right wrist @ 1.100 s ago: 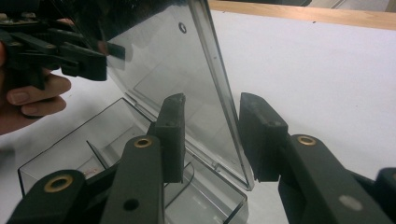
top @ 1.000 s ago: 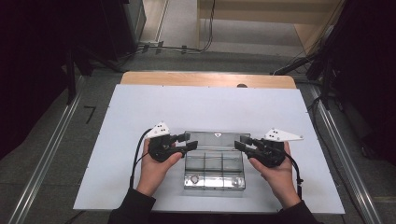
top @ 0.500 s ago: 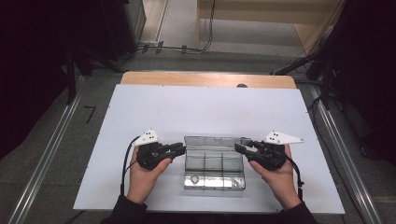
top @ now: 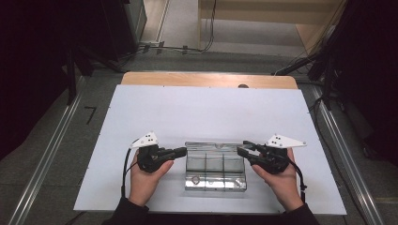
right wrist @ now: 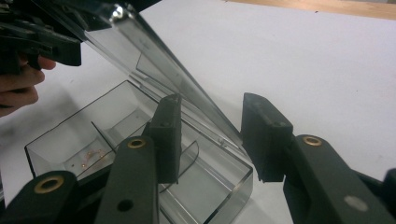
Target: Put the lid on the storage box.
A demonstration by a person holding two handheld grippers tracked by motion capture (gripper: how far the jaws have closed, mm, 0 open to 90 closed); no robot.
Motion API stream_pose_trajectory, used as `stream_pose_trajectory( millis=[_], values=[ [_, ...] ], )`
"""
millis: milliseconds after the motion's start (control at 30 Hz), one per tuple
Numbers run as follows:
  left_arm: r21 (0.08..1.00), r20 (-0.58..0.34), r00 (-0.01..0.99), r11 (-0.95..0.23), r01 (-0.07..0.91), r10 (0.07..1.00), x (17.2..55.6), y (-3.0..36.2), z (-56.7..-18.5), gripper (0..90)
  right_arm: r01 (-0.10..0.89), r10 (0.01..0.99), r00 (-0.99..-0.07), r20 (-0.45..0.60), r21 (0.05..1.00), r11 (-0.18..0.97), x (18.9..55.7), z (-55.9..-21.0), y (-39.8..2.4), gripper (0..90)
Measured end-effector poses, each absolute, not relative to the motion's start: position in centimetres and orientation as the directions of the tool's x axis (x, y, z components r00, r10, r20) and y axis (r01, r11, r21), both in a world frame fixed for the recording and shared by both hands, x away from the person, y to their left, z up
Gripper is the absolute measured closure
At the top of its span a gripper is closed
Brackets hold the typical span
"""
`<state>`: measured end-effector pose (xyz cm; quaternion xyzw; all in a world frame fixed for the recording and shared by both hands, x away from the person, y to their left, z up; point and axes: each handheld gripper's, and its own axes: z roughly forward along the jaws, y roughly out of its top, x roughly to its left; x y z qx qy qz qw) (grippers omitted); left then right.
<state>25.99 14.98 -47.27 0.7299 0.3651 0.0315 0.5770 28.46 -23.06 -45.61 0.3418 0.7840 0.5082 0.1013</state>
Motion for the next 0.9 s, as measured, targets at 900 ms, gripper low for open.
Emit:
stream_pose_trajectory(
  millis=[900],
  values=[
    [0.875, -0.352, 0.762, -0.098, 0.475, 0.544, 25.9, 14.4, -47.4, 90.0, 0.476, 0.637, -0.737, 0.224, 0.841, 0.255, 27.4, -45.8, -25.2, 53.1]
  ],
)
